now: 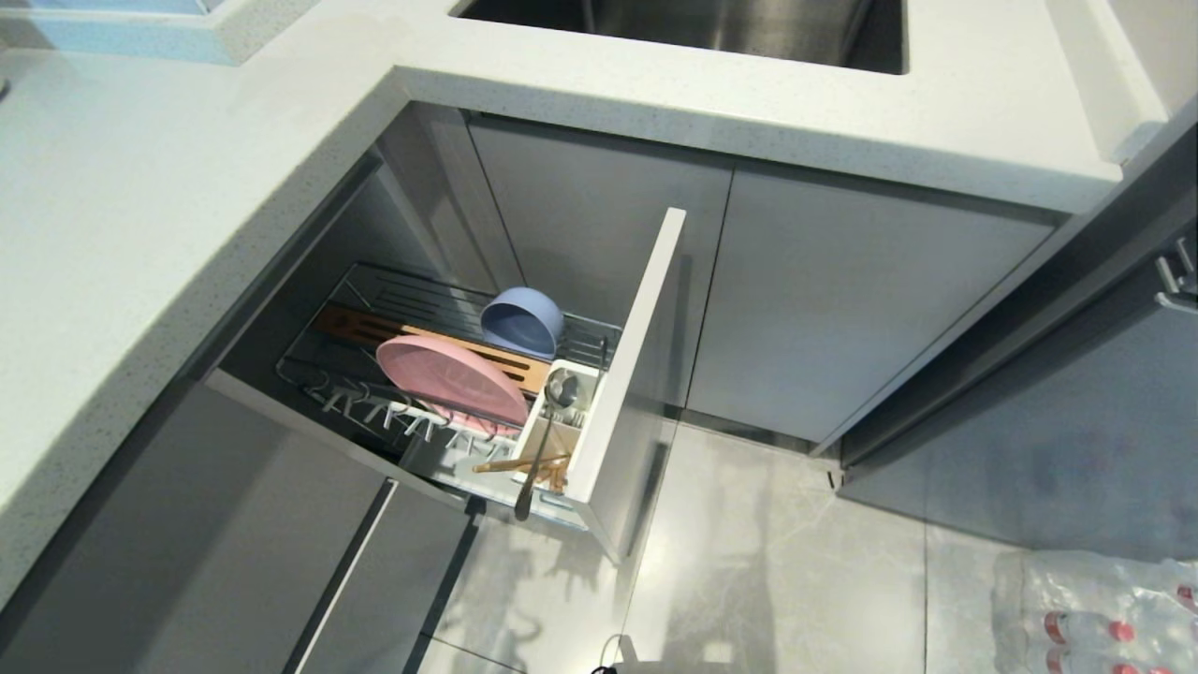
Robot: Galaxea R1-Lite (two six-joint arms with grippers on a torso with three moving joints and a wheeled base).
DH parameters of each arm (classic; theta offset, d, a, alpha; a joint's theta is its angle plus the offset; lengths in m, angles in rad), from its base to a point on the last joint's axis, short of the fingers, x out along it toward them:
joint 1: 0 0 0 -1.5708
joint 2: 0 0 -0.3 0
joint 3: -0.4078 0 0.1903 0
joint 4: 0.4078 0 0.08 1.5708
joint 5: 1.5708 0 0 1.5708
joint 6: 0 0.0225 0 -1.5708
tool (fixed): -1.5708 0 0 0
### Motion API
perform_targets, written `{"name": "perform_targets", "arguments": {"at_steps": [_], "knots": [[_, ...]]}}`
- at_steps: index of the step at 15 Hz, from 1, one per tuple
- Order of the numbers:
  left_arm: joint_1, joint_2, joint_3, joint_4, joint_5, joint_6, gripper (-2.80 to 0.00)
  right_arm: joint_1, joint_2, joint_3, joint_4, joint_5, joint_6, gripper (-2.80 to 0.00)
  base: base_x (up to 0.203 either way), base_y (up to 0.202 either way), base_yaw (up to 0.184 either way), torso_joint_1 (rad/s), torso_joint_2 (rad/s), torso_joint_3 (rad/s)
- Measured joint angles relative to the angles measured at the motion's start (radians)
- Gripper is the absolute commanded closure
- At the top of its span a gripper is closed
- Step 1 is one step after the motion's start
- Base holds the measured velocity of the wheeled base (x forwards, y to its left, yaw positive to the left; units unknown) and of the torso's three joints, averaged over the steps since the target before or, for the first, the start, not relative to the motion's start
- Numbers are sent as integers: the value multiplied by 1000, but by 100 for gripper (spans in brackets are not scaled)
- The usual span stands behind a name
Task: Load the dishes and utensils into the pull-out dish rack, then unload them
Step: Take the plate out of the cupboard
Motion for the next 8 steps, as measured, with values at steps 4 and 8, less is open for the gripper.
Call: {"name": "perform_targets", "arguments": {"at_steps": [4, 8], "knots": [[1, -18, 255, -196, -4, 84, 0, 0, 0, 0, 0, 0, 0, 0, 0, 0, 0, 0, 0, 0], [1, -21, 369, -229, -8, 109, 0, 0, 0, 0, 0, 0, 0, 0, 0, 0, 0, 0, 0, 0]]}}
